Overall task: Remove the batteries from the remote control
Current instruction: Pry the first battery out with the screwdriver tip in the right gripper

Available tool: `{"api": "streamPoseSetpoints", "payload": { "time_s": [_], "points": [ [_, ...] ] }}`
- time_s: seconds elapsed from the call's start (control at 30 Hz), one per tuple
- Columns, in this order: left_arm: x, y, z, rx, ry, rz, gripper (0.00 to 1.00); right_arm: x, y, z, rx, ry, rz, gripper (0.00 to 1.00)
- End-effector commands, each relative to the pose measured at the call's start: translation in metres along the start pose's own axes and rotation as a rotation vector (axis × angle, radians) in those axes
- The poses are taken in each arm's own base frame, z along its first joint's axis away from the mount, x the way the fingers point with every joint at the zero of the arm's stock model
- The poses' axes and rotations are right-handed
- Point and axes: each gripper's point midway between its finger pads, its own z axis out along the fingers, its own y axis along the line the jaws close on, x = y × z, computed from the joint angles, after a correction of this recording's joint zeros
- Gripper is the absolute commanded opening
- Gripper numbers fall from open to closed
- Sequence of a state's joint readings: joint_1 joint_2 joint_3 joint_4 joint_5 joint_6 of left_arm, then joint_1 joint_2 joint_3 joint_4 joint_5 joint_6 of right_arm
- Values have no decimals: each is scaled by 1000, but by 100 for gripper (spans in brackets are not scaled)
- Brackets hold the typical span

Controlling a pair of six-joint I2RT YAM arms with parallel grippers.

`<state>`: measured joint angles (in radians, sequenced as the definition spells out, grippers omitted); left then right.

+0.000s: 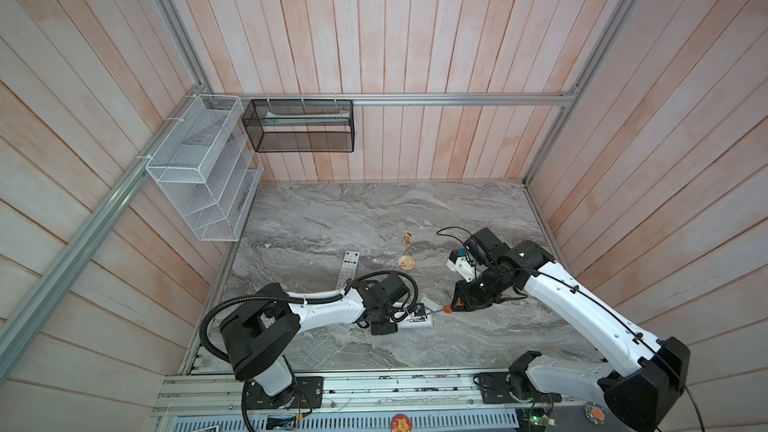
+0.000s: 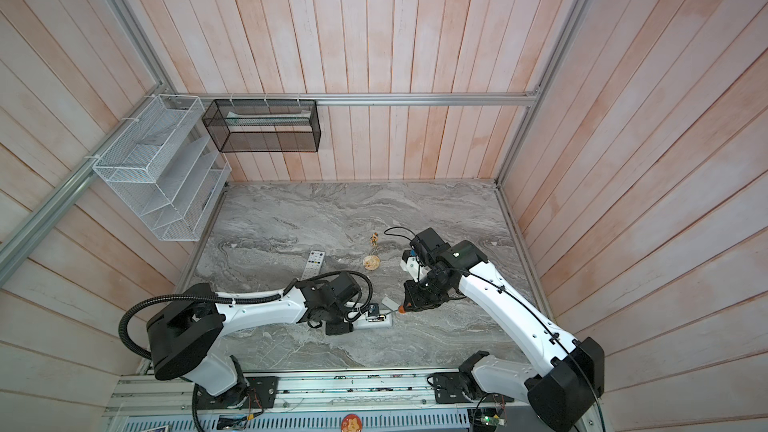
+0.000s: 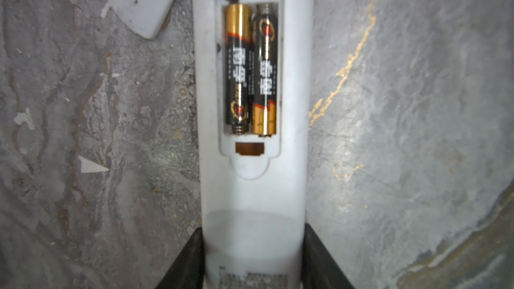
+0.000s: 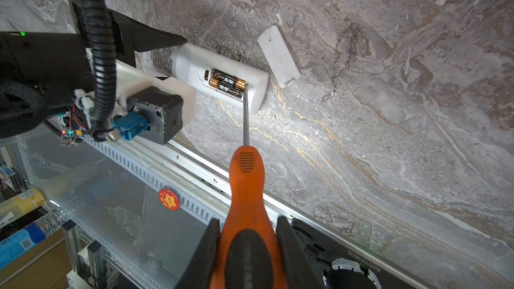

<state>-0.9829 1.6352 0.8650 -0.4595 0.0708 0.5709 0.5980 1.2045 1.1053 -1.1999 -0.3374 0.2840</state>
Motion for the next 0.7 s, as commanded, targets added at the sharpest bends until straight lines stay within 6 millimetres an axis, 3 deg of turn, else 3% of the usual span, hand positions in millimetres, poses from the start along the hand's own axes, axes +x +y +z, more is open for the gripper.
{"api": "streamPoseSetpoints", "payload": {
  "time_s": [0.0, 0.43, 0.67],
  "points": [
    [59, -32, 26, 106, 217, 16, 18, 2, 0, 6, -7, 5, -16, 0],
    [60, -34, 28, 121, 224, 14, 16, 10, 21, 7, -146, 25, -40, 0],
    [60, -35, 29, 126, 222, 12, 16, 5, 39, -6, -233, -20, -61, 0]
  ]
}}
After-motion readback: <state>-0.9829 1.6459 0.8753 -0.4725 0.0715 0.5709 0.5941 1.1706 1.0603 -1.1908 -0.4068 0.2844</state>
